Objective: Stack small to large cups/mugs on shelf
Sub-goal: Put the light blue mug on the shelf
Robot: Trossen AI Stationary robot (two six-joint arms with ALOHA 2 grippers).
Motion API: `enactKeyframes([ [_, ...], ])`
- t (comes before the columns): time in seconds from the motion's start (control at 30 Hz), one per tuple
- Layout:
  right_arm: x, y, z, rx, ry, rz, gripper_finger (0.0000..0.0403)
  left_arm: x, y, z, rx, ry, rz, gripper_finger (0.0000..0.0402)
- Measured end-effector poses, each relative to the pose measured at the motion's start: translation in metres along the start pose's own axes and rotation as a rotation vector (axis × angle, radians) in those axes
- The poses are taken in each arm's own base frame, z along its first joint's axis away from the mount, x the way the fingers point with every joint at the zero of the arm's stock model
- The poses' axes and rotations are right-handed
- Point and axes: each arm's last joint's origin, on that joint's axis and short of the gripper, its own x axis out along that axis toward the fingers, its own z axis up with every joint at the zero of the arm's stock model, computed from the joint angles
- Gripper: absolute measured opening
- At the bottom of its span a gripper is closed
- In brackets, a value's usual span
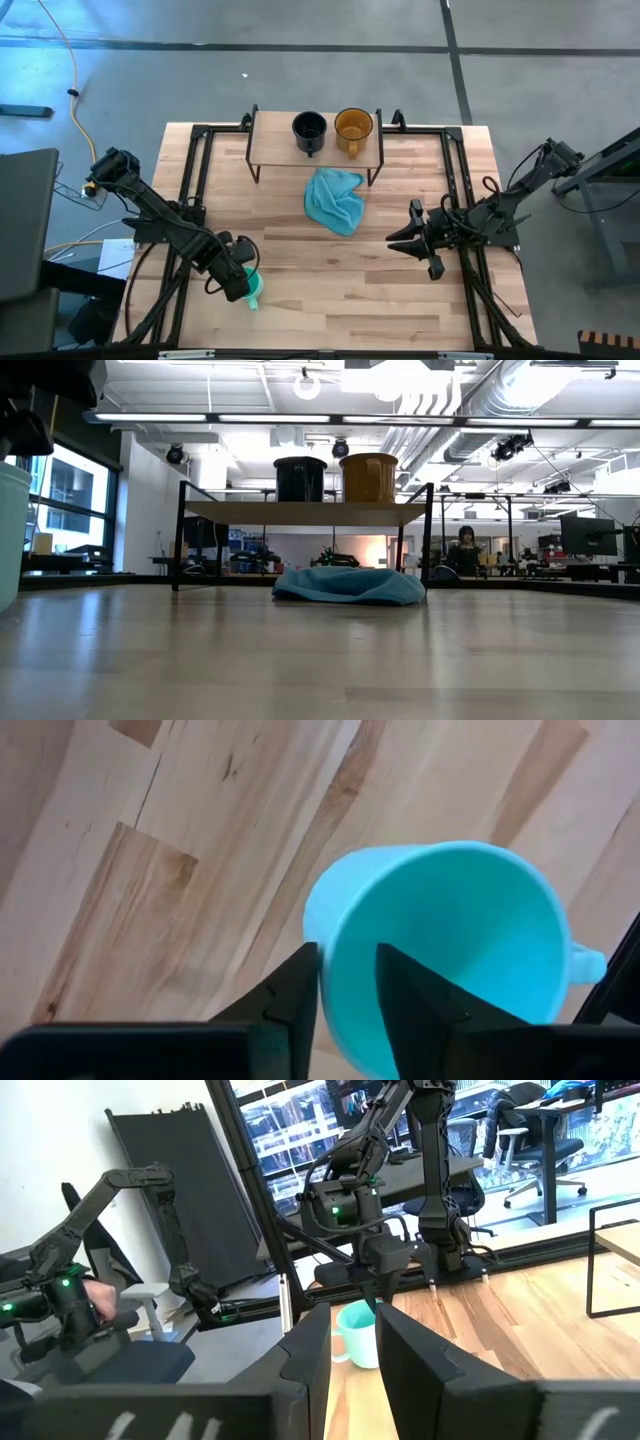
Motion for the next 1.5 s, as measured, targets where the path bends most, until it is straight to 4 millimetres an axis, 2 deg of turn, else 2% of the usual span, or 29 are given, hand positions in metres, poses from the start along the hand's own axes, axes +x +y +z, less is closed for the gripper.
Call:
enactKeyframes([
  [0.27, 0.0, 0.0, 0.0, -0.001, 0.0, 0.0, 0.0073, 0.0, 0.0, 0.0, 0.018, -0.007, 0.006, 0.0008],
  [0.9, 0.0, 0.0, -0.001, -0.006, 0.006, 0.0, 0.0073, -0.005, -0.001, -0.001, 0.108, 0.069, -0.047, 0.0002],
  [1.23, 0.0, 0.0, -0.001, -0.003, 0.007, 0.001, 0.0073, -0.027, 0.006, 0.031, 0.177, 0.043, -0.065, 0.0001],
  [1.5, 0.0, 0.0, -0.001, -0.006, 0.011, 0.0, 0.0073, -0.051, 0.022, 0.066, 0.249, 0.044, -0.047, 0.0],
])
